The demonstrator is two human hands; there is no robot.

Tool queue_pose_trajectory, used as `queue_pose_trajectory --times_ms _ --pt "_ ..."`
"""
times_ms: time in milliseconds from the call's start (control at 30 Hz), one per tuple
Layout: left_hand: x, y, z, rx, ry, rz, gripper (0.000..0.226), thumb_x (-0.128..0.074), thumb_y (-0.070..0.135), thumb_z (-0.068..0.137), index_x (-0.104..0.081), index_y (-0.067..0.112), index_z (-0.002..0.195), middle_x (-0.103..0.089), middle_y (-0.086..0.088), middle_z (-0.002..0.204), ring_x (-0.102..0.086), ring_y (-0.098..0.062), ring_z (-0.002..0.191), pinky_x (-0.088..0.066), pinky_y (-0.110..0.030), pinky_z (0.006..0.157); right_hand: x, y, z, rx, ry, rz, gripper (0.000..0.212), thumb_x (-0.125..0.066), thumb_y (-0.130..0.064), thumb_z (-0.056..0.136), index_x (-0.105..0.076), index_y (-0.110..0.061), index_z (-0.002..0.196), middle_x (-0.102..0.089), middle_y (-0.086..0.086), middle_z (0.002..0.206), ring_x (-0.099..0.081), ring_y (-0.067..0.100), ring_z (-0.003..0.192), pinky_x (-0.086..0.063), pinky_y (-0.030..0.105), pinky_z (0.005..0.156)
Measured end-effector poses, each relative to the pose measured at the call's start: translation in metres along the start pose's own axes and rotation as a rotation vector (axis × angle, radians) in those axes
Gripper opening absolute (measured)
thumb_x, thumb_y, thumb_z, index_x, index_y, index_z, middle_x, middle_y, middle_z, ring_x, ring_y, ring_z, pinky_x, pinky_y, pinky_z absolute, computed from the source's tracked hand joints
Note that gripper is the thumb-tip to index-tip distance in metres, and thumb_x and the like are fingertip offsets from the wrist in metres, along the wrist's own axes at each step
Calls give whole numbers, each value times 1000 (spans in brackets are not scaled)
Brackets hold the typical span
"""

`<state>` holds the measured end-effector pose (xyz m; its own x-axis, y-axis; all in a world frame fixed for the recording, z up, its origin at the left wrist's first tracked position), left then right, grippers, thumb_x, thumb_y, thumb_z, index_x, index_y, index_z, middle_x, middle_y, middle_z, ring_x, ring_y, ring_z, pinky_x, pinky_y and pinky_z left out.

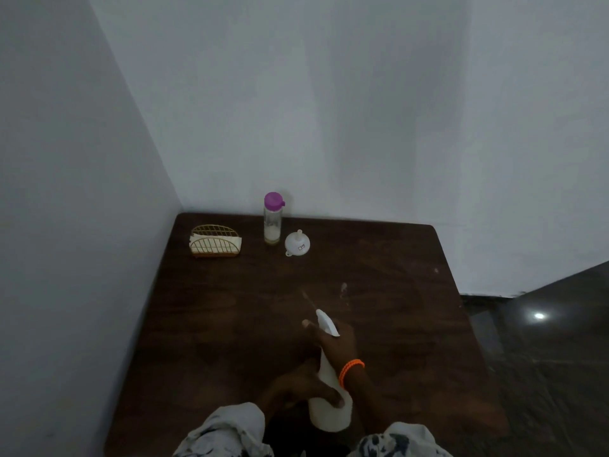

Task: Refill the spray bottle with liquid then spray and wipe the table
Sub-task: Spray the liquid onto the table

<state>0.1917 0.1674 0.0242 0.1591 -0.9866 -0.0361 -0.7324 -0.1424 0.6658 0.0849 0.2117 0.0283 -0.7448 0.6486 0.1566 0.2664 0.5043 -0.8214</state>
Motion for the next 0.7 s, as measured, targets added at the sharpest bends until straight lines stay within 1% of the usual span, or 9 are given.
queue_pose_trajectory --times_ms 167,267,333,400,433,500,533,633,700 --pt "-2 -6 0 36 34 -30 114 -94 29 59 -33 22 155 -45 2 151 -40 -21 142 -42 -39 113 -9 5 14 -113 -132 -148 71 -88 -58 58 -68 -21 115 -76 -1 100 -72 15 94 -58 30 81" --pt "-5 -5 3 66 58 38 111 -92 33 66 -30 21 156 -41 -2 154 -36 -25 145 -38 -41 115 -10 0 12 -126 -200 -168 66 -88 -58 62 -65 -22 113 -73 -1 101 -69 12 96 -56 32 85" --pt "-2 -6 3 124 120 115 111 -89 37 72 -22 18 158 -33 -7 158 -32 -28 147 -35 -40 114 -10 -3 7 -143 -254 -197 38 -85 -44 74 -62 -26 99 -68 -4 92 -64 6 87 -52 23 75" --pt "0 -11 6 107 122 67 113 -93 36 68 -27 14 157 -37 -9 157 -38 -28 145 -40 -34 110 -13 -4 6 -146 -321 -229 29 -83 -36 78 -59 -35 95 -65 -11 97 -61 1 87 -46 14 66" --pt "1 -15 6 86 93 6 112 -96 35 62 -36 12 153 -47 -8 151 -49 -24 137 -47 -25 102 -15 -3 8 -153 -343 -268 34 -84 -39 76 -60 -37 100 -66 -10 104 -61 0 91 -46 13 68" --pt "1 -19 7 67 66 -19 124 -99 50 39 -49 7 144 -64 -5 127 -64 -12 109 -51 -11 79 -19 -3 10 -148 -376 -321 53 -85 -47 72 -59 -37 117 -65 -7 117 -60 2 99 -48 18 77" --pt "-1 -20 7 83 61 -19 132 -96 57 33 -48 7 145 -63 -5 127 -63 -9 105 -50 -11 81 -20 -3 12 -167 -387 -334 62 -85 -48 71 -57 -35 125 -63 -8 118 -59 2 100 -48 19 78" --pt "-10 -12 12 113 167 27 122 -89 54 65 -21 12 157 -34 -10 157 -39 -23 142 -38 -34 110 -15 -5 16 -193 -403 -371 71 -83 -49 73 -51 -35 135 -57 -11 117 -54 3 99 -43 18 76" --pt "-11 -9 15 78 153 5 109 -84 42 79 -15 12 159 -27 -10 161 -31 -25 147 -34 -36 113 -11 -6 18 -171 -388 -385 71 -84 -52 70 -53 -35 132 -58 -13 116 -55 5 105 -45 23 86"
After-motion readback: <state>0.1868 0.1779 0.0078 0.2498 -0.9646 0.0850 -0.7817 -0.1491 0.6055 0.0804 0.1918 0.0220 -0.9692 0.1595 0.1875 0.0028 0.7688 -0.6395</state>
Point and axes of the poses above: each hand's wrist, its own z-axis towards the middle knuckle, its own x-axis out of the back of the hand, y = z × x, the point moved 2 cm from there along z, towards the middle knuckle
